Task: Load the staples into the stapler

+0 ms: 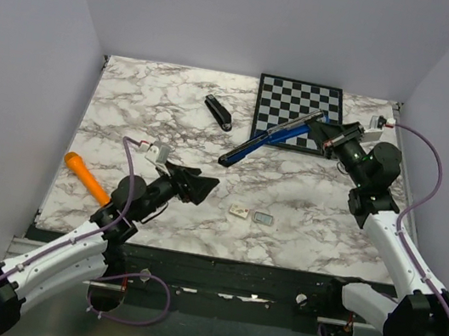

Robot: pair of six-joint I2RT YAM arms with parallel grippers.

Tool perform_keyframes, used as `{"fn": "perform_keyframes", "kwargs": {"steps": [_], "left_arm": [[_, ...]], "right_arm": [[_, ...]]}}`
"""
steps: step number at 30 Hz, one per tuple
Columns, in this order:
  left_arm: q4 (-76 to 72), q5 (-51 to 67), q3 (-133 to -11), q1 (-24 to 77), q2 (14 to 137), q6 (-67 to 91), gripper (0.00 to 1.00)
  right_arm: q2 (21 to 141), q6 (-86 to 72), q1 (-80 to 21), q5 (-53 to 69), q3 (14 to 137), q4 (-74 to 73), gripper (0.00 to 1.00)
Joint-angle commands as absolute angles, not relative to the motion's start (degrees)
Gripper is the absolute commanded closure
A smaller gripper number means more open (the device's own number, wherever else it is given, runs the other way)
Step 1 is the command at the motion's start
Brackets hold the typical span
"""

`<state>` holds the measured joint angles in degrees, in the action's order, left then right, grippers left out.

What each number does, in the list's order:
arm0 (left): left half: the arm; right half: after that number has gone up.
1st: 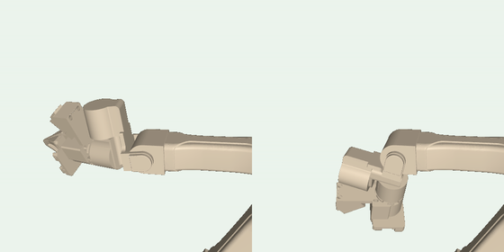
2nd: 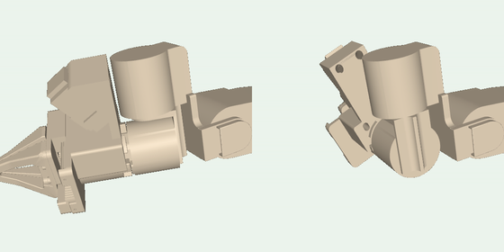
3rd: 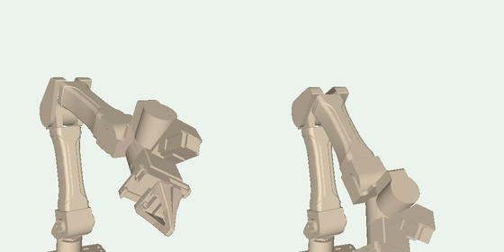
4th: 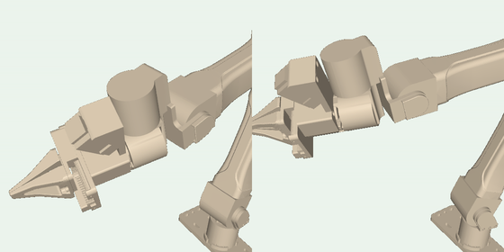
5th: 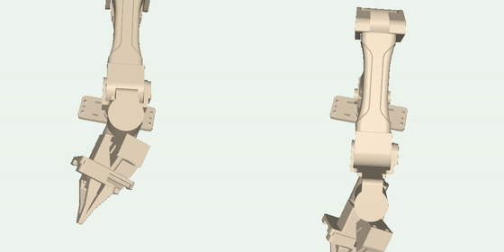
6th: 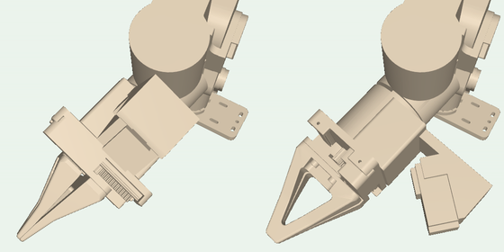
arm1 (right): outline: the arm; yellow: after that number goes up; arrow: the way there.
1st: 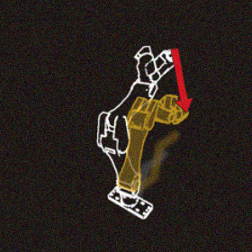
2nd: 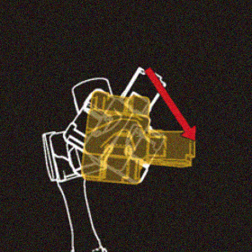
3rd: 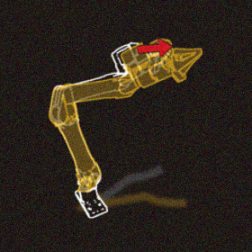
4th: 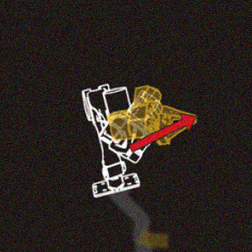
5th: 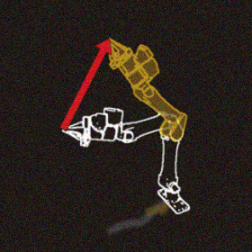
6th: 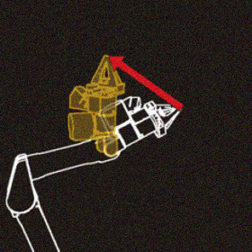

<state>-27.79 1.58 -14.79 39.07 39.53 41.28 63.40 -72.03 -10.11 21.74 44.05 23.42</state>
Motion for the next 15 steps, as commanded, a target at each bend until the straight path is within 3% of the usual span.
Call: {"fn": "perform_keyframes", "kwargs": {"steps": [1,6,15], "left_arm": [[-15.75,-1.21,-21.08,38.85,34.46,33.85,0.02],[-3.72,-0.1,-34.85,38.76,38.75,25.41,0.01],[2.36,15.9,-56.39,38.58,60.19,19.17,0.01]], "right_arm": [[63.37,-71.37,-9.93,21.36,45.0,28.3,0.99],[63.19,-69.79,-9.93,22.32,42.98,27.69,0.99],[62.93,-68.12,-10.02,24.08,42.19,27.25,0.99]]}}
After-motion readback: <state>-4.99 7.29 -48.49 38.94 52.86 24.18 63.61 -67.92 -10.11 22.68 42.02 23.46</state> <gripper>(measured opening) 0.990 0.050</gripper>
